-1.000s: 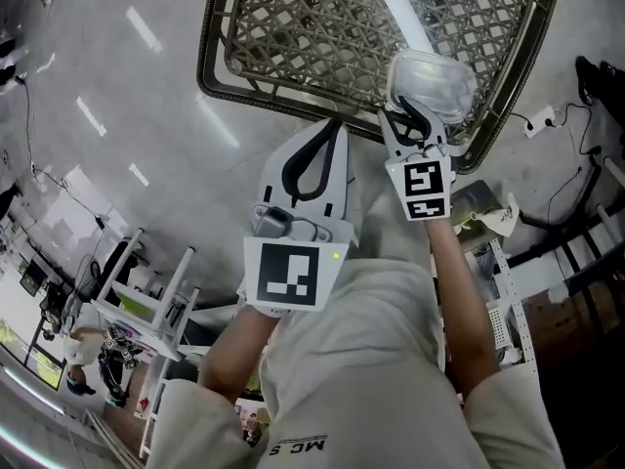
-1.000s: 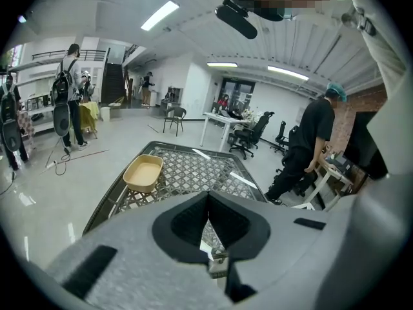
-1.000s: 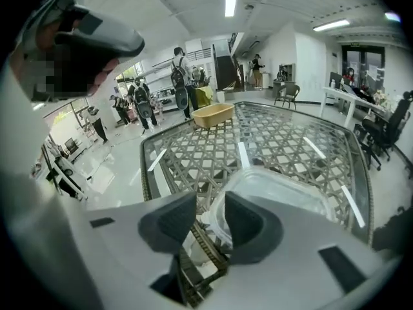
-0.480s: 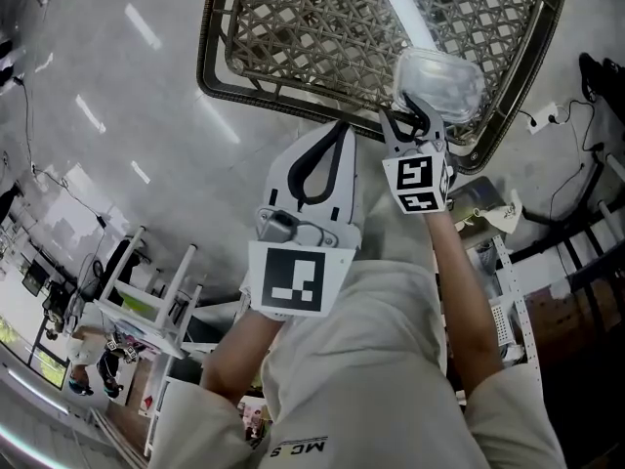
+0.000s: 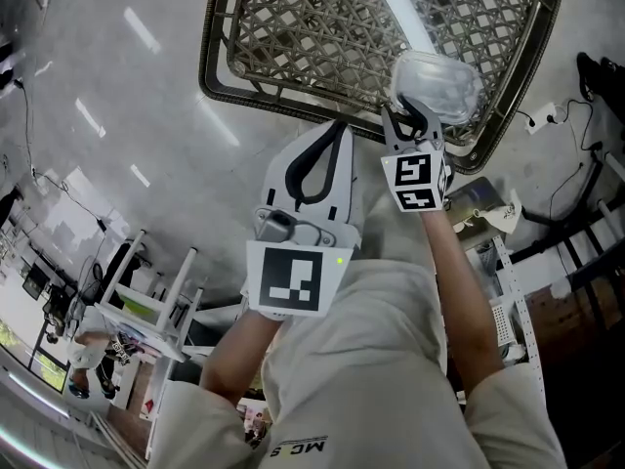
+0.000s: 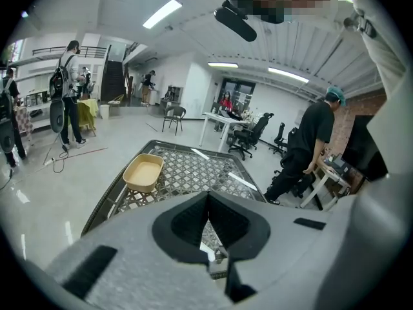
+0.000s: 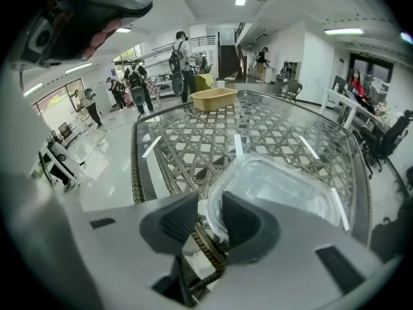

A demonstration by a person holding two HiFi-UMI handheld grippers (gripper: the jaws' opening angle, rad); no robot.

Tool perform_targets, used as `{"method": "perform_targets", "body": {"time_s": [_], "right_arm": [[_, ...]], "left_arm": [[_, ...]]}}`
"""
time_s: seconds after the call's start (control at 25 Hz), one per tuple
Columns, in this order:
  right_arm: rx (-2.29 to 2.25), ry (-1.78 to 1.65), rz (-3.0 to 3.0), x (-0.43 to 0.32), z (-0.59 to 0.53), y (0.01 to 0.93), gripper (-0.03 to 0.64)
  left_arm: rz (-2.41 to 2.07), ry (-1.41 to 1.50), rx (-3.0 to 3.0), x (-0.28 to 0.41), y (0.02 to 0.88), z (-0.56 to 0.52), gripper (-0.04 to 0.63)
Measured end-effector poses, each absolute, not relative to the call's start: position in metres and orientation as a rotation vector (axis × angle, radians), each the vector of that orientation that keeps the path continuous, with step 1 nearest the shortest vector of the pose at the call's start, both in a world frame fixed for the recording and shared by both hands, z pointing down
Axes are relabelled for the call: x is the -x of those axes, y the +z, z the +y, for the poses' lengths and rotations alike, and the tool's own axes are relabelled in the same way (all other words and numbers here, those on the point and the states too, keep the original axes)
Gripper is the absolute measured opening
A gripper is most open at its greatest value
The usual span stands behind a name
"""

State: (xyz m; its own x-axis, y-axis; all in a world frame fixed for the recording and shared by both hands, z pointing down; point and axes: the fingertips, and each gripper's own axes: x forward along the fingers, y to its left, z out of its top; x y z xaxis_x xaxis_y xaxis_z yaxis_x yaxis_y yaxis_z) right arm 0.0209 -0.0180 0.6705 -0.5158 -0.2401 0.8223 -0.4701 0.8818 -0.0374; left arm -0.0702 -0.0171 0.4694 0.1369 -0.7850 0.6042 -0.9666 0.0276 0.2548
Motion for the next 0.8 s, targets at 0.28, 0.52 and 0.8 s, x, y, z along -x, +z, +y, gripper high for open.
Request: {"method": "perform_targets", "body": {"time_s": [0.28,0.52,0.8], "right_arm": [[-0.520,0.435,-2.169,-0.022,-0.021,0.667,0.049],[-0.516,0.451,-2.169,-0.026,-0.020,0.663,0.048],[-0.543,0.402,-2.224,-0.029,-0.028,0.630,0.048]], "left_arm": [[-1.695,0.367,-1.810,0.068,0.463,-0.018,0.025],[-1.705,0.361,-1.836,0.063,0.452,-0.020,0.025],[-1.730,0.355,-1.875,0.054,0.429,-0.025,0.025]]}}
